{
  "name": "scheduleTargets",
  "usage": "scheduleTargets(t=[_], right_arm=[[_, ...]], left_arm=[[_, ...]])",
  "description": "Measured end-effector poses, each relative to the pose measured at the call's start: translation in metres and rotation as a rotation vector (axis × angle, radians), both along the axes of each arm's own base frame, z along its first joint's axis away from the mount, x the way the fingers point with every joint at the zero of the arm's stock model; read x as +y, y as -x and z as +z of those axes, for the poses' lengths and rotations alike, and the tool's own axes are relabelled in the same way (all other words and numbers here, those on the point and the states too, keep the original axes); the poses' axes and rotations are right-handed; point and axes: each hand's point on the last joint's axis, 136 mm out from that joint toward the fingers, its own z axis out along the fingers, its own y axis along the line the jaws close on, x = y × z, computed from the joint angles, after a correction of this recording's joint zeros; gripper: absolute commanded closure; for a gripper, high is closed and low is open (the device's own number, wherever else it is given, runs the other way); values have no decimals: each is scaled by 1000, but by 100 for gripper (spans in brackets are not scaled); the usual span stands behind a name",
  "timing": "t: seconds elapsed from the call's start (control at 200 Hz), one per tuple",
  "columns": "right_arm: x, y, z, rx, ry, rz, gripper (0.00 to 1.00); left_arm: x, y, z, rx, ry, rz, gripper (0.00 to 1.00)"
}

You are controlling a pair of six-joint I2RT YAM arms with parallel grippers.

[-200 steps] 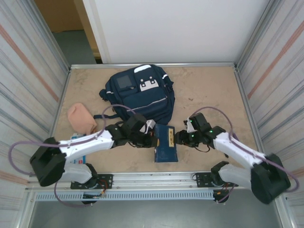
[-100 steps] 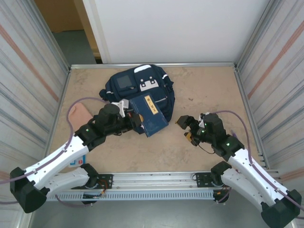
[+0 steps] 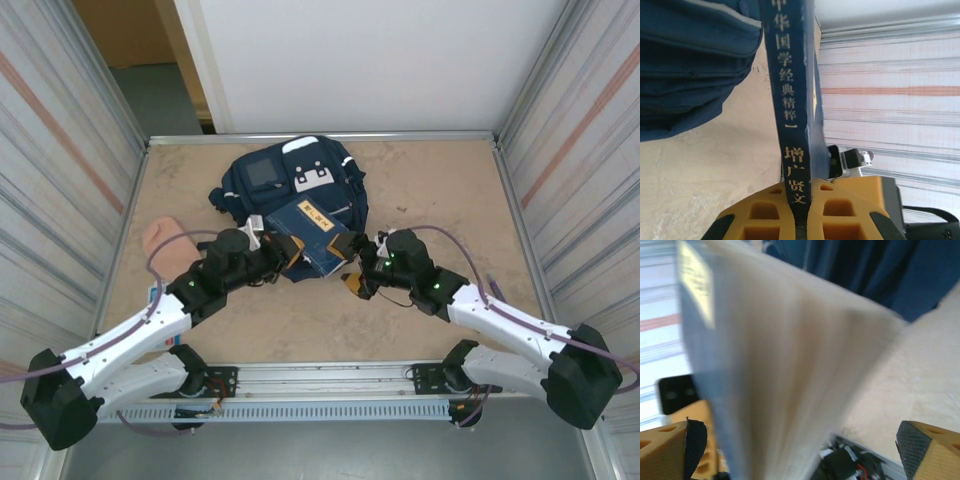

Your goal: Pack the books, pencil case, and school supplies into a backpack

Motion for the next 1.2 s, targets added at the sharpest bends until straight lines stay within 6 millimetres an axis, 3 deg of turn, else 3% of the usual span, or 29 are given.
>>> scheduleTargets(t=[0.135, 0.22, 0.266, 0.386, 0.556, 0.611, 0.656, 0.787, 0.847, 0.902, 1.057, 1.198], right_arm=[[-3, -14, 17, -69, -38, -70, 21], [-11, -20, 26, -102, -44, -124, 48], [-16, -21, 31, -126, -54, -148, 56], [-21, -25, 36, -155, -79, -189, 56], [-10, -32, 19, -135, -59, -181, 49], [-5, -32, 14, -124, -52, -174, 57], [-3, -32, 11, -120, -46, -171, 71], [-6, -34, 14, -152, -38, -188, 85], [-10, -35, 19, -185, -27, -197, 96], [-13, -33, 24, -213, -23, -200, 100], [-29, -36, 36, -272, -22, -228, 100], [-51, -47, 42, -310, 9, -278, 100]], left_arm=[[-2, 3, -9, 63, 53, 5, 100], [-2, 4, -15, 96, 78, 15, 100], [-1, 5, -19, 114, 83, 20, 100], [-1, 4, -18, 139, 125, 26, 100], [-9, 3, -24, 177, 164, -3, 100], [-13, 4, -28, 201, 172, -20, 100], [-16, 5, -29, 219, 183, -29, 100], [-22, 3, -24, 227, 226, -37, 99], [-23, 3, -20, 226, 244, -42, 98], [-25, 3, -15, 222, 262, -53, 90], [-26, 7, -14, 231, 276, -72, 35], [-12, 0, -19, 127, 132, -91, 16]])
